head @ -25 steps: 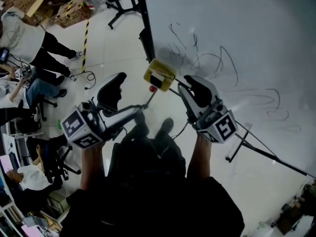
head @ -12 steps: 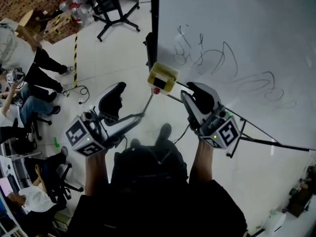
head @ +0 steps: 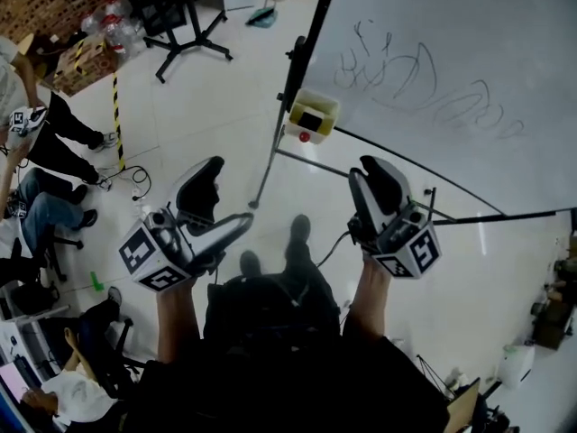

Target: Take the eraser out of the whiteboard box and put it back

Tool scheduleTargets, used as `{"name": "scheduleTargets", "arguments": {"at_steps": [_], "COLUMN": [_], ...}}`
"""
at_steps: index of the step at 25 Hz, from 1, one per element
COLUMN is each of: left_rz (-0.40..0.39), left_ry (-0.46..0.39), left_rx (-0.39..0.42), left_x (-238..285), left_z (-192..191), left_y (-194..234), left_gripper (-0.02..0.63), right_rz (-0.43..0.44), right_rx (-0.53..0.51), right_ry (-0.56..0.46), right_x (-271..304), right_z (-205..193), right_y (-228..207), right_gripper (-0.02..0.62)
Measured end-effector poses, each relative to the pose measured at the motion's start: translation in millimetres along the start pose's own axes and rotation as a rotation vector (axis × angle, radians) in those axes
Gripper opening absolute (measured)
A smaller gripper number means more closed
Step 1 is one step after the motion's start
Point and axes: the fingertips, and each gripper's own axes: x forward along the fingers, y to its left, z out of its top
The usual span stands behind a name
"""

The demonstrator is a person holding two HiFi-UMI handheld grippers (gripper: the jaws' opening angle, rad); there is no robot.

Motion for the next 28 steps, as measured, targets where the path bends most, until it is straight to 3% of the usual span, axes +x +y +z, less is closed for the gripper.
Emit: {"name": "scheduleTargets", "arguments": {"at_steps": [12, 18, 28], "left_rz": [-0.107, -0.116, -0.130], "left_ry": [-0.018, -0.031, -0.007], "left_rx": [0.008, 0.003, 0.013], "left_x": [-29.7, -29.2, 1.9], "left_z": [6.0, 1.6, -21.9], "left_y": [-28.1, -36.4, -74.4], "left_gripper": [0.414, 0.414, 0.414], "right_rz": [-0.090, -0.072, -0.064], "right_rx": [-0.073, -0.132, -0.123], "right_ry": [0.034, 0.030, 0.031], "right_x": [-26.6, -23.2, -70.9], "right_z": [18.3, 31.2, 41.6], "right_y": [71.7, 81.6, 78.9], "right_gripper": [0.113, 0.112, 0.112]}}
